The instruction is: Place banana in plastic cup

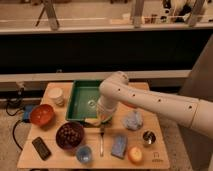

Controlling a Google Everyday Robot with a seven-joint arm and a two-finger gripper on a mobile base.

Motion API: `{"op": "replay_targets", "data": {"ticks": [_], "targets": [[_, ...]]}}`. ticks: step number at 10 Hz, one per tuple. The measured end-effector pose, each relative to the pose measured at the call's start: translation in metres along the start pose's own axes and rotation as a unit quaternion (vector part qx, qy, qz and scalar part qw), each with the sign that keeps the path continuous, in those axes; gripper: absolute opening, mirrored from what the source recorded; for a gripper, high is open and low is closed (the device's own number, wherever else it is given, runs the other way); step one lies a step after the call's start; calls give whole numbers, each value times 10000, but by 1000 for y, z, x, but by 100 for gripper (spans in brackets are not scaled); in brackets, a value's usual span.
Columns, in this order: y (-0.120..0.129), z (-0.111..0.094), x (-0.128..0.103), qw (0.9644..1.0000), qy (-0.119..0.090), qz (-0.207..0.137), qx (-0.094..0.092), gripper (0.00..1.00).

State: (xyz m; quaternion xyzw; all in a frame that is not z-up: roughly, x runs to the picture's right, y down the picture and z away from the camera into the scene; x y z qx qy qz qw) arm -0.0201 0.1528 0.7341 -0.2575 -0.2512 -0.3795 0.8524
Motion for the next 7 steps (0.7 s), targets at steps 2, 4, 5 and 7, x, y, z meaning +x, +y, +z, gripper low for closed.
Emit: {"op": "replay_targets", "data": {"ticks": [2, 4, 5, 7], "targets": [[4, -2, -22, 9999, -4, -134, -8, 9], [1, 2, -45, 9994, -64, -331, -44, 9], [-1, 4, -55, 9990, -91, -426, -59, 9], [0, 4, -62, 9986, -103, -511, -90, 9]]}}
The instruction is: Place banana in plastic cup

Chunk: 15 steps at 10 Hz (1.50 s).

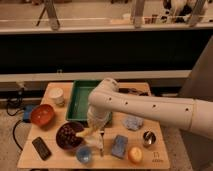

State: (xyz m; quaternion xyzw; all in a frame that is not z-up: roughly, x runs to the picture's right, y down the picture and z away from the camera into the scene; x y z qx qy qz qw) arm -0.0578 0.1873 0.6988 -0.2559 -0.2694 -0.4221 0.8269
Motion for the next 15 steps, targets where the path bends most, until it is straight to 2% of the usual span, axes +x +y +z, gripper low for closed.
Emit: {"op": "replay_targets", "data": {"ticks": [2, 5, 11, 15], "targets": [[1, 4, -18, 9999, -59, -126, 8, 9], [3, 5, -30, 9997, -127, -184, 56, 9], [17, 2, -35, 9995, -217, -189, 95, 9], [22, 3, -41, 9994, -237, -245, 58, 9]]}}
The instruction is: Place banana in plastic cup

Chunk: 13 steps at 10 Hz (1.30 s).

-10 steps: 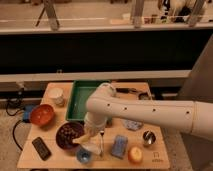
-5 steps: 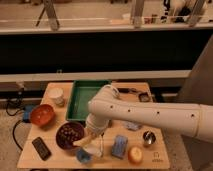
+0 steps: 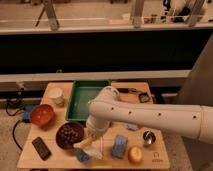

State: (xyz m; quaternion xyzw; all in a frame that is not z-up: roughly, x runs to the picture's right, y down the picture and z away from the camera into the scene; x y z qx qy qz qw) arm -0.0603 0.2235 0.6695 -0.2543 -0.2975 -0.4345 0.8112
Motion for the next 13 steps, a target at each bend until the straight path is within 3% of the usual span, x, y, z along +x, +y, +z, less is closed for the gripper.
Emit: {"op": "replay_targets", "data": {"ticks": [13], "targets": [[6, -2, -9, 9998, 78, -83, -169, 9]]}}
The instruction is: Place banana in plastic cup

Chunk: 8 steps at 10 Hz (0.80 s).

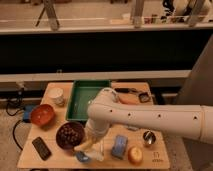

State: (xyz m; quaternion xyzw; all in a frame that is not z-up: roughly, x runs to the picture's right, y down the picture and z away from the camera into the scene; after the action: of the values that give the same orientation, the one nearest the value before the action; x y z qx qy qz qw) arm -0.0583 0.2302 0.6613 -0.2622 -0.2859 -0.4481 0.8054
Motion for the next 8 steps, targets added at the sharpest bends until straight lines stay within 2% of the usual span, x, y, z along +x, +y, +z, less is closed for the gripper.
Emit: {"op": "replay_targets", "data": {"ticks": [8], "targets": [[4, -2, -1, 9999, 75, 5, -127, 9]]}}
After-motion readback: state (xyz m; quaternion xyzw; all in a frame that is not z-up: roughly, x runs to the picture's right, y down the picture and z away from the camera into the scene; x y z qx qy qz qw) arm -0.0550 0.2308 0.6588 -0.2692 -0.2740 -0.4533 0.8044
